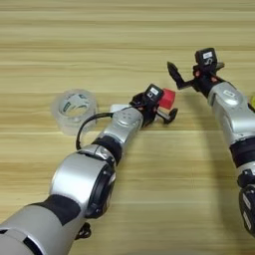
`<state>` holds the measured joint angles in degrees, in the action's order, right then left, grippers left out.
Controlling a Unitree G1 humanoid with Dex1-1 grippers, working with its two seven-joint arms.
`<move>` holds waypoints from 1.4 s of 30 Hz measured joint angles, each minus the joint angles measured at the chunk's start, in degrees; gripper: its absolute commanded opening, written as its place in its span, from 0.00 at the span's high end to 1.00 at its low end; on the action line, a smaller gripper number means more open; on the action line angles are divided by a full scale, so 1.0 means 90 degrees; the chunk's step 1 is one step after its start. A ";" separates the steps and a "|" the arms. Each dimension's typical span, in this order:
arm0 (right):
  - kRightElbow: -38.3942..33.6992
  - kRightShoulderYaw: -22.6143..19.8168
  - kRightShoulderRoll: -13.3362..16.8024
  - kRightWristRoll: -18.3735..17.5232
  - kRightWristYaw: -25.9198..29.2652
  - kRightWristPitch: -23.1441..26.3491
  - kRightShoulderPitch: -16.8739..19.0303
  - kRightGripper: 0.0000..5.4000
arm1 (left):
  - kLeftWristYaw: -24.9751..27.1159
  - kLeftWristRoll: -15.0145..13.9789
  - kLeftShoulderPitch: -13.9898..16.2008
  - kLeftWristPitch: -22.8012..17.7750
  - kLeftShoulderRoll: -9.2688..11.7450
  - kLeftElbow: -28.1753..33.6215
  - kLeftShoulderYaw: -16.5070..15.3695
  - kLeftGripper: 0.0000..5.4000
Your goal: Move the objects on the table
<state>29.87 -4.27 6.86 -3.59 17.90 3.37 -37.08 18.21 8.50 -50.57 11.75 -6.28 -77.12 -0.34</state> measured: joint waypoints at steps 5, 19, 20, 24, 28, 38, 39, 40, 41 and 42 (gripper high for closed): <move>-0.0086 -0.0023 0.0049 -0.0030 -0.0028 0.0043 0.0040 0.01 | 0.0000 0.0001 -0.0028 -0.0001 -0.0011 0.0000 -0.0057 0.00; -0.0106 -0.0045 0.0063 -0.0037 -0.0110 0.0118 0.0111 0.01 | -0.0069 0.0004 -0.0069 -0.0011 -0.0020 -0.0004 -0.0166 0.00; -0.0105 -0.0045 0.0064 -0.0038 -0.0111 0.0118 0.0111 0.01 | -0.0072 0.0004 -0.0071 -0.0011 -0.0020 -0.0005 -0.0171 0.00; -0.0105 -0.0047 0.0073 -0.0064 -0.0112 0.0118 0.0111 0.01 | -0.0098 0.0004 -0.0080 -0.0017 -0.0023 -0.0007 -0.0182 0.00; -0.0105 -0.0047 0.0077 -0.0112 -0.0117 0.0118 0.0111 0.01 | -0.0131 0.0004 -0.0093 -0.0023 -0.0025 -0.0009 -0.0190 0.00; -0.0105 -0.0060 0.0120 -0.0137 -0.0138 0.0118 0.0113 0.00 | -0.0132 0.0004 -0.0112 -0.0096 -0.0029 -0.0017 -0.0214 0.16; -0.0105 -0.0065 0.0124 -0.0140 -0.0140 0.0119 0.0113 0.00 | -0.0132 0.0004 -0.0112 -0.0099 -0.0029 -0.0017 -0.0225 0.16; -0.0105 -0.0071 0.0126 -0.0141 -0.0142 0.0120 0.0114 0.00 | -0.0132 0.0004 -0.0113 -0.0107 -0.0029 -0.0017 -0.0239 0.20; -0.0107 -0.0073 0.0127 -0.0142 -0.0143 0.0121 0.0115 0.00 | -0.0132 0.0004 -0.0114 -0.0138 -0.0029 -0.0018 -0.0243 0.23; -0.0107 -0.0073 0.0127 -0.0142 -0.0143 0.0121 0.0115 0.00 | -0.0132 0.0004 -0.0114 -0.0141 -0.0029 -0.0018 -0.0244 0.25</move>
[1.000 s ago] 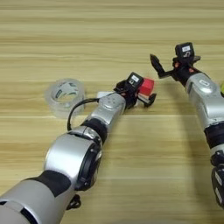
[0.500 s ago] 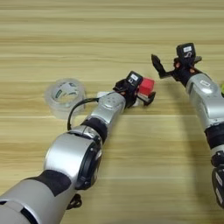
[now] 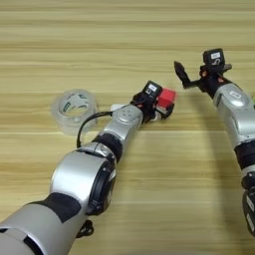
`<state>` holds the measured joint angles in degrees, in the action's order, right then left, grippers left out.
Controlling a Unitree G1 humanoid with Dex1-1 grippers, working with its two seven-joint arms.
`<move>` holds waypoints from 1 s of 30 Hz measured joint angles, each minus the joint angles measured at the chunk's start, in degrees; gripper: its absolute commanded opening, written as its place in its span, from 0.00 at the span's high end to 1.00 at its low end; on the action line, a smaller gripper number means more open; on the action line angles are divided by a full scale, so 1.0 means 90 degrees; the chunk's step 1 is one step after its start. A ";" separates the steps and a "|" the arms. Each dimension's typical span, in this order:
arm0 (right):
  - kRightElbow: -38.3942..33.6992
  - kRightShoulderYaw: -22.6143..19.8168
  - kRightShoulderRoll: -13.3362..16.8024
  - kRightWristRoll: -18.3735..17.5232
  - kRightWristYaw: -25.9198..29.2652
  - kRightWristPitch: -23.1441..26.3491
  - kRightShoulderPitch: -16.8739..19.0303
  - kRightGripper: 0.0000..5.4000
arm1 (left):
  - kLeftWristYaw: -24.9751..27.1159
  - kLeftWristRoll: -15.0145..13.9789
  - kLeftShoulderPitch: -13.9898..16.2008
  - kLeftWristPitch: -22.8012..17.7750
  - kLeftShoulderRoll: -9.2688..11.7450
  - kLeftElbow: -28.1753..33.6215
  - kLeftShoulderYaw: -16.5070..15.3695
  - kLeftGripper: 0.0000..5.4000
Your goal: Move the objects on the table
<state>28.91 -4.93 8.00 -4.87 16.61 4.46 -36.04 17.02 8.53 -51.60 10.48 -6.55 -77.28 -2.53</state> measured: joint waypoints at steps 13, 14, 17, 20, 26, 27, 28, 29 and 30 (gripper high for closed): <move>-0.0045 -0.0007 0.0003 -0.0008 -0.0008 0.0002 0.0003 0.00 | 0.0001 0.0002 -0.0002 -0.0004 -0.0001 0.0000 -0.0056 0.56; -0.0045 -0.0007 0.0003 -0.0008 -0.0010 0.0002 0.0003 0.00 | 0.0001 0.0002 -0.0002 -0.0004 -0.0001 0.0000 -0.0056 0.58; -0.0045 -0.0007 0.0003 -0.0008 -0.0015 0.0002 0.0003 0.00 | 0.0002 0.0002 -0.0002 -0.0004 -0.0001 0.0000 -0.0058 0.59; -0.0045 -0.0006 0.0003 -0.0008 -0.0015 0.0002 0.0003 0.00 | 0.0002 0.0002 -0.0002 -0.0004 -0.0001 0.0000 -0.0061 0.59; -0.0044 -0.0005 0.0003 -0.0007 -0.0015 0.0002 0.0003 0.00 | 0.0006 0.0001 -0.0002 -0.0003 -0.0001 0.0000 -0.0071 0.59; -0.0045 -0.0005 0.0002 -0.0007 -0.0015 0.0002 0.0004 0.00 | 0.0010 0.0000 -0.0002 -0.0003 -0.0001 0.0000 -0.0074 0.59; -0.0045 -0.0005 0.0002 -0.0007 -0.0015 0.0002 0.0004 0.00 | 0.0010 0.0000 -0.0002 -0.0003 -0.0001 0.0000 -0.0075 0.59; -0.0044 -0.0004 0.0002 -0.0007 -0.0015 0.0001 0.0004 0.00 | 0.0020 -0.0005 -0.0003 -0.0001 0.0000 0.0000 -0.0084 0.59; -0.0044 -0.0004 0.0002 -0.0007 -0.0015 0.0001 0.0004 0.00 | 0.0038 -0.0010 -0.0006 0.0001 0.0001 0.0000 -0.0105 0.59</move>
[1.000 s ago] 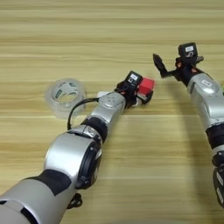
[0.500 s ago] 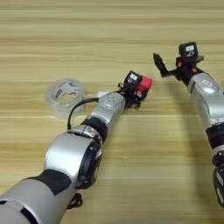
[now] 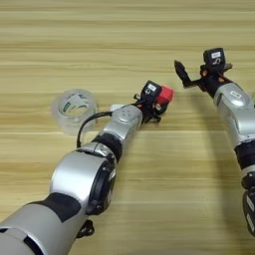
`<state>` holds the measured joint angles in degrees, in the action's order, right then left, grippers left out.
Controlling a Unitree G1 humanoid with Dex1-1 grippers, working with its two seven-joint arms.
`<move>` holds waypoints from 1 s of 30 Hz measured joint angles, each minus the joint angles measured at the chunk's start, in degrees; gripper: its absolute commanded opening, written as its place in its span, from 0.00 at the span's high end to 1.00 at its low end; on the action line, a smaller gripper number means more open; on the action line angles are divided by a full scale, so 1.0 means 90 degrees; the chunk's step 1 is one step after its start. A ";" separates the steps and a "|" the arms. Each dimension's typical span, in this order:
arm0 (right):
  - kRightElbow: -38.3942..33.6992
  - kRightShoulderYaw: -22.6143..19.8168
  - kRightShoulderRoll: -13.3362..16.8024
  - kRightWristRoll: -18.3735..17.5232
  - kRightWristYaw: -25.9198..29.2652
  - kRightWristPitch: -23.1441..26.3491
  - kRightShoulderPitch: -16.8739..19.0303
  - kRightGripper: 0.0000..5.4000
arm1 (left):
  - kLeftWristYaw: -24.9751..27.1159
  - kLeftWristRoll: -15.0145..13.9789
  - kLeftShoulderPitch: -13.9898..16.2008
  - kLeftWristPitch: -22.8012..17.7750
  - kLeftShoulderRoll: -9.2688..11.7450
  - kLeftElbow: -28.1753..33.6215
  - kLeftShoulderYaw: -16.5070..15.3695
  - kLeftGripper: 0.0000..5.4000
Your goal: Move the objects on the table
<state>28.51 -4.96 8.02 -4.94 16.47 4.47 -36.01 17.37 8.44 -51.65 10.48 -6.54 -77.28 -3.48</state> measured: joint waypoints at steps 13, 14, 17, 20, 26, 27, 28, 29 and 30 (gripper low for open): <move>0.0006 -0.0001 0.0000 0.0001 -0.0009 -0.0009 0.0005 0.00 | 0.0104 -0.0202 -0.0153 0.0123 0.0003 0.0012 -0.0216 0.59; 0.0007 -0.0001 0.0000 0.0001 -0.0010 -0.0010 0.0007 0.00 | 0.0109 -0.0216 -0.0158 0.0124 0.0004 0.0012 -0.0221 0.59; 0.0006 -0.0010 0.0000 0.0001 -0.0025 -0.0023 0.0049 0.00 | 0.0157 -0.0245 -0.0177 0.0136 0.0008 0.0015 -0.0250 0.59; 0.0006 -0.0025 0.0002 0.0001 -0.0092 -0.0028 0.0085 0.00 | 0.0191 -0.0266 -0.0225 0.0164 0.0034 0.0025 -0.0305 0.59; 0.0004 -0.0038 0.0014 0.0001 -0.0129 -0.0139 0.0120 0.00 | 0.0221 -0.0392 -0.0328 0.0277 0.0077 0.0080 -0.0406 0.59; -0.0001 -0.0049 0.0015 -0.0001 -0.0130 -0.0141 0.0124 0.00 | 0.0229 -0.0449 -0.0339 0.0293 0.0092 0.0089 -0.0451 0.59; -0.0005 -0.0060 0.0016 -0.0004 -0.0131 -0.0142 0.0125 0.00 | 0.0231 -0.0471 -0.0347 0.0298 0.0108 0.0097 -0.0470 0.59; -0.0022 -0.0079 0.0020 -0.0020 -0.0131 -0.0147 0.0134 0.00 | 0.0241 -0.0490 -0.0352 0.0316 0.0140 0.0109 -0.0504 0.59; -0.0041 -0.0086 0.0022 -0.0023 -0.0132 -0.0150 0.0145 0.00 | 0.0261 -0.0503 -0.0353 0.0333 0.0165 0.0122 -0.0522 0.59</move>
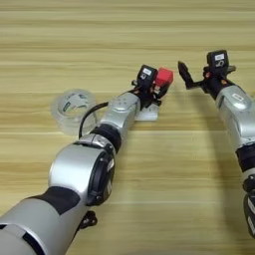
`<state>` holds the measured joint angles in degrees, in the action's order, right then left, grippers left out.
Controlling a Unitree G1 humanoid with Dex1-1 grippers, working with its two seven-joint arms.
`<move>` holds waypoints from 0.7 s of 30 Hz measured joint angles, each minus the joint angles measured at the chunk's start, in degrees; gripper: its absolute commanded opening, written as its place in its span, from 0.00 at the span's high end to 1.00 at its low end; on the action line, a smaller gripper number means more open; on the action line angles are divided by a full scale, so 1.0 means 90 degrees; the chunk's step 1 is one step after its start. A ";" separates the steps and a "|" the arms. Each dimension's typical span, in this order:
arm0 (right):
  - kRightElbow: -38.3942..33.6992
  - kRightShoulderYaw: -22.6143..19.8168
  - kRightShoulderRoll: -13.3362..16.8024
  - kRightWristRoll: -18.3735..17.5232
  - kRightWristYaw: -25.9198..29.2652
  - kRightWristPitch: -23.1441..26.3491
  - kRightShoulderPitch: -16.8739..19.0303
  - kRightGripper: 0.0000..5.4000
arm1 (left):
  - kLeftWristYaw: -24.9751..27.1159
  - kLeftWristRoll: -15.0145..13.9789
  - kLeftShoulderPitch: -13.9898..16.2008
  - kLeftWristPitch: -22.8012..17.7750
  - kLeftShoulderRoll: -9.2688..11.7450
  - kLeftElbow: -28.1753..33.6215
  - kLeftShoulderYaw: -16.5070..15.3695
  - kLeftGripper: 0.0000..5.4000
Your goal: Move the objects on the table
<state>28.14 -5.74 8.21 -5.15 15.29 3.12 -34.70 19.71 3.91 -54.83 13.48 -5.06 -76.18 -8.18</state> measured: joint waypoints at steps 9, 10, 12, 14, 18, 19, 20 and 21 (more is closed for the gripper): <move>-0.0039 -0.0064 0.0004 -0.0079 -0.0008 -0.0023 0.0118 0.00 | 0.0356 -0.0250 -0.0027 0.0232 0.0343 0.0281 -0.0109 0.59; -0.0039 -0.0065 0.0004 -0.0080 -0.0009 -0.0028 0.0118 0.00 | 0.0385 -0.0263 -0.0028 0.0258 0.0397 0.0319 -0.0116 0.59; -0.0039 -0.0065 0.0004 -0.0084 -0.0009 -0.0039 0.0118 0.00 | 0.0430 -0.0345 -0.0028 0.0294 0.0518 0.0380 -0.0136 0.59; -0.0038 -0.0065 0.0004 -0.0089 -0.0009 -0.0048 0.0118 0.00 | 0.0458 -0.0417 -0.0028 0.0298 0.0631 0.0398 -0.0164 0.59; -0.0037 -0.0070 0.0005 -0.0095 -0.0008 -0.0077 0.0118 0.00 | 0.0455 -0.0484 -0.0028 0.0298 0.0808 0.0409 -0.0204 0.59; -0.0033 -0.0071 0.0005 -0.0095 -0.0008 -0.0105 0.0118 0.00 | 0.0456 -0.0495 -0.0028 0.0298 0.0844 0.0414 -0.0208 0.59; -0.0029 -0.0072 0.0005 -0.0095 -0.0008 -0.0115 0.0117 0.00 | 0.0456 -0.0503 -0.0027 0.0297 0.0866 0.0424 -0.0216 0.59; -0.0015 -0.0074 0.0004 -0.0096 -0.0008 -0.0122 0.0118 0.00 | 0.0456 -0.0559 -0.0027 0.0297 0.0905 0.0481 -0.0254 0.59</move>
<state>28.01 -6.41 8.25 -6.01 15.22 2.02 -33.64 23.82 -1.12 -55.07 16.15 3.09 -71.86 -10.47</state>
